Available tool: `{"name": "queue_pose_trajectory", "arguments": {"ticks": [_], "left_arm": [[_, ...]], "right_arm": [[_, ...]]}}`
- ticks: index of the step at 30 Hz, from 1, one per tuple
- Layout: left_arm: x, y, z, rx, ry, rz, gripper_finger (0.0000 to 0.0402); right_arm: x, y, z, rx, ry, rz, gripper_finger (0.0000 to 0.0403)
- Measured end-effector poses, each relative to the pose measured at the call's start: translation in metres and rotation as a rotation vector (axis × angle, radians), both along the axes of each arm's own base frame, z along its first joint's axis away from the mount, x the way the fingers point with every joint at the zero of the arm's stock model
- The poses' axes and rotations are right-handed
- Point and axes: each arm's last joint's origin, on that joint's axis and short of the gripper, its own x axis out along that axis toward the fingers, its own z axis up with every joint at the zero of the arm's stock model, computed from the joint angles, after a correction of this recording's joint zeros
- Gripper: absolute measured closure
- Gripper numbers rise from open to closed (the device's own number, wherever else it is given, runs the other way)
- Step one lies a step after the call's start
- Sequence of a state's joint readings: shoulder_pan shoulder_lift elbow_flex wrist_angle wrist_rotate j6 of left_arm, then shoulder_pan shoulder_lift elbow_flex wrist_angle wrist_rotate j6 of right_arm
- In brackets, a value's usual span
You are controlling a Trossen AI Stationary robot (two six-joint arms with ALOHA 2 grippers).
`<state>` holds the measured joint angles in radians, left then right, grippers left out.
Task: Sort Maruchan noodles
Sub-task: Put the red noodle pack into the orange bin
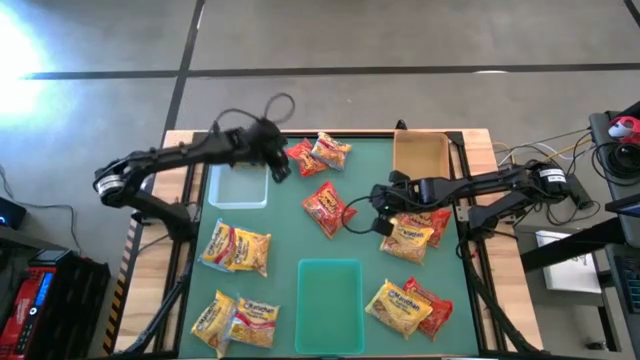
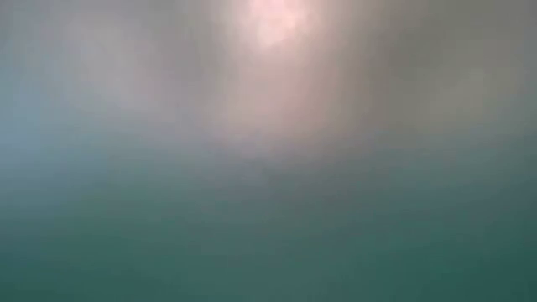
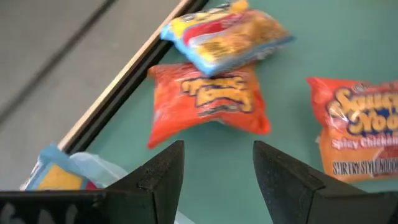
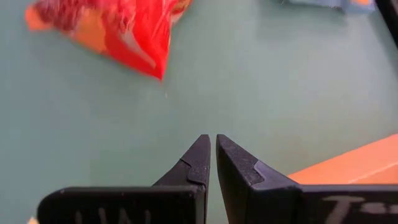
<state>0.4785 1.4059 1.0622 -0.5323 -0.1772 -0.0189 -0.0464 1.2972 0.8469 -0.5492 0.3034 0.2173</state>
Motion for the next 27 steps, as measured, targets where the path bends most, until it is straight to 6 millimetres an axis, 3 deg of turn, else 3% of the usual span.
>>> {"name": "queue_pose_trajectory", "arguments": {"ticks": [6,16,27], "left_arm": [[0.016,-0.040,-0.002,0.092,0.052,-0.059,0.0228],[0.021,-0.061,-0.009,-0.062,-0.028,-0.066,0.0228],[0.027,-0.113,-0.051,-0.122,-0.181,-0.179,0.0228]], "right_arm": [[0.000,-0.009,-0.006,-0.048,-0.038,-0.029,0.0385],[0.002,-0.018,-0.007,0.016,-0.106,-0.084,0.0385],[-0.003,0.025,-0.025,0.151,-0.119,0.018,0.0385]]}}
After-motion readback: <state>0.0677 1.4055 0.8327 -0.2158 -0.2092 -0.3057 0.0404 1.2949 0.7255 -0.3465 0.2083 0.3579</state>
